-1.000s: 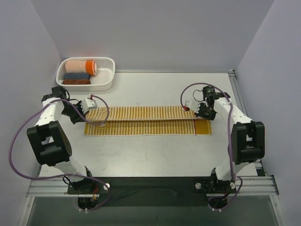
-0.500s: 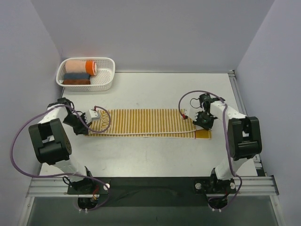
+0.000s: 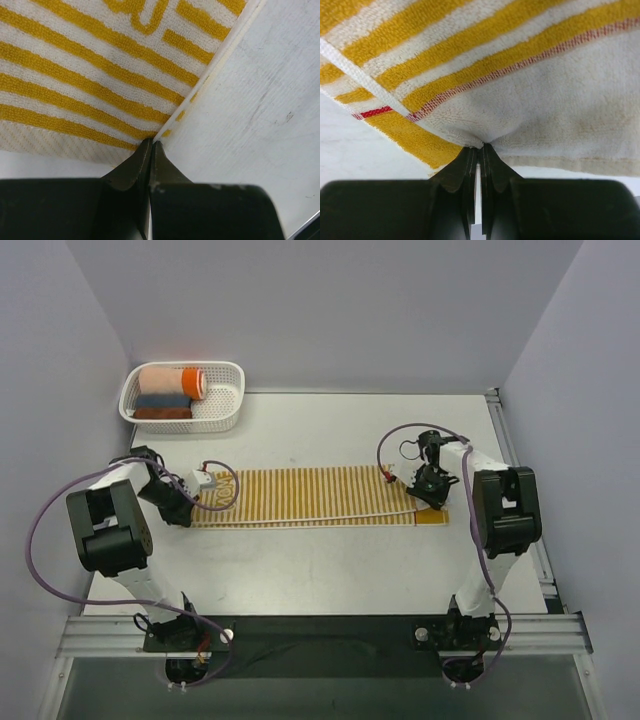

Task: Roll the towels
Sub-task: Fold the towel

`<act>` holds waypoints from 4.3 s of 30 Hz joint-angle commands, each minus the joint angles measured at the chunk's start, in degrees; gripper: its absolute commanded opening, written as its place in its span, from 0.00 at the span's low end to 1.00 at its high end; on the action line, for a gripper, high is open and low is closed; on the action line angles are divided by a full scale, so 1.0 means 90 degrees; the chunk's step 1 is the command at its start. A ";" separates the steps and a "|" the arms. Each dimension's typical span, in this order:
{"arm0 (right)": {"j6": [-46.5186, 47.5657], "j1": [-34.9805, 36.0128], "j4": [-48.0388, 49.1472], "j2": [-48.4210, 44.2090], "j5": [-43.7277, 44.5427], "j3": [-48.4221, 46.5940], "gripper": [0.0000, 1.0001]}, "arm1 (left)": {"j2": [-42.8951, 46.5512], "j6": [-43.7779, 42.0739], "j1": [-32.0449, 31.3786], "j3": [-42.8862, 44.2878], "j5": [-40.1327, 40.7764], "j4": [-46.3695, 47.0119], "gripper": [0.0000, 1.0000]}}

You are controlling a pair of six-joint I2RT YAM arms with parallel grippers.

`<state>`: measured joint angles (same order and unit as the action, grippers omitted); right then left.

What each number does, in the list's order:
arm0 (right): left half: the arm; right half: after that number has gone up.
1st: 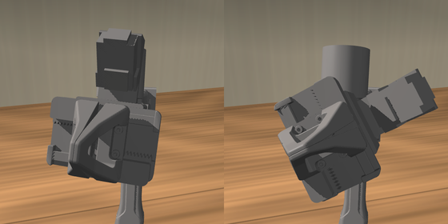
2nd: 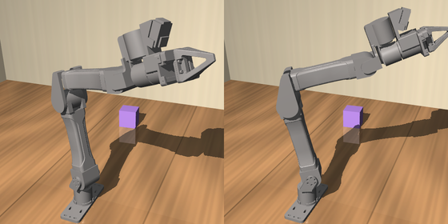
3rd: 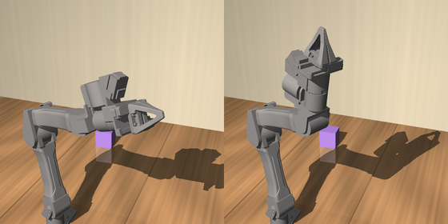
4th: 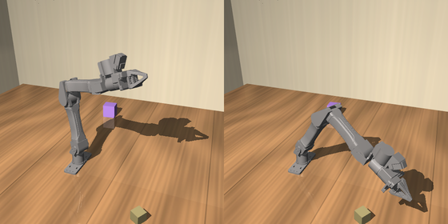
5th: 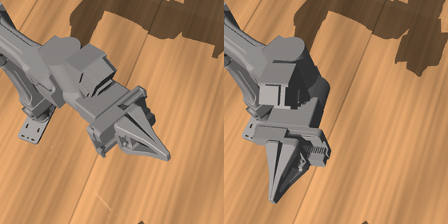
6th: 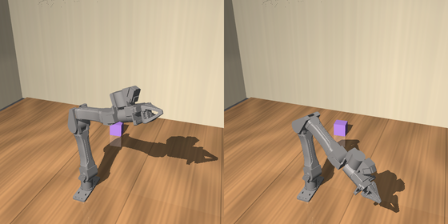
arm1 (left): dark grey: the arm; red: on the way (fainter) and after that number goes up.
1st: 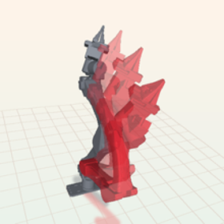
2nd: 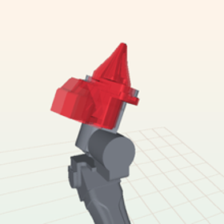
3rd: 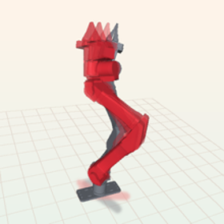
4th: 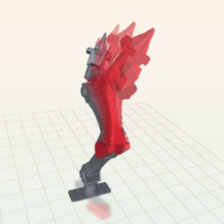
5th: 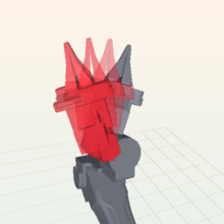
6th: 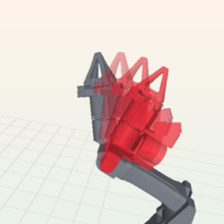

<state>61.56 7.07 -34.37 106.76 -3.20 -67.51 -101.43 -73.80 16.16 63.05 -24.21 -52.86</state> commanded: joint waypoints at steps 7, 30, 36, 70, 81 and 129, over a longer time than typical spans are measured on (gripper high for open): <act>0.0133 -0.0151 -0.0603 -0.0455 0.0112 -0.0634 0.00 | -0.0225 0.0329 -0.0058 0.0036 0.0131 0.0346 0.00; -0.0756 0.0035 -0.1318 0.0061 -0.0377 -0.0096 0.00 | -0.0224 0.0651 -0.0116 -0.0042 0.0063 0.0346 0.00; -0.0873 -0.0102 -0.1172 0.0822 -0.0016 -0.0818 0.00 | -0.0361 0.0992 -0.0116 0.0026 0.0160 0.0424 0.00; -0.1088 -0.0004 -0.1494 0.0853 -0.0152 -0.0498 0.00 | -0.0410 0.1647 -0.0087 -0.0218 0.0326 0.0659 0.00; -0.0532 -0.0365 -0.1435 0.0667 0.0307 -0.0488 0.00 | -0.0469 0.1199 0.0147 -0.0052 0.0619 0.0581 0.00; -0.3205 -0.0073 -0.2832 0.0783 -0.2036 -0.3504 0.27 | 0.1075 0.2579 -0.0945 0.0837 -0.1462 0.0009 0.51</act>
<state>42.68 6.37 -57.10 109.34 -16.47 -94.67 -92.82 -63.13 11.07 70.26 -32.34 -61.17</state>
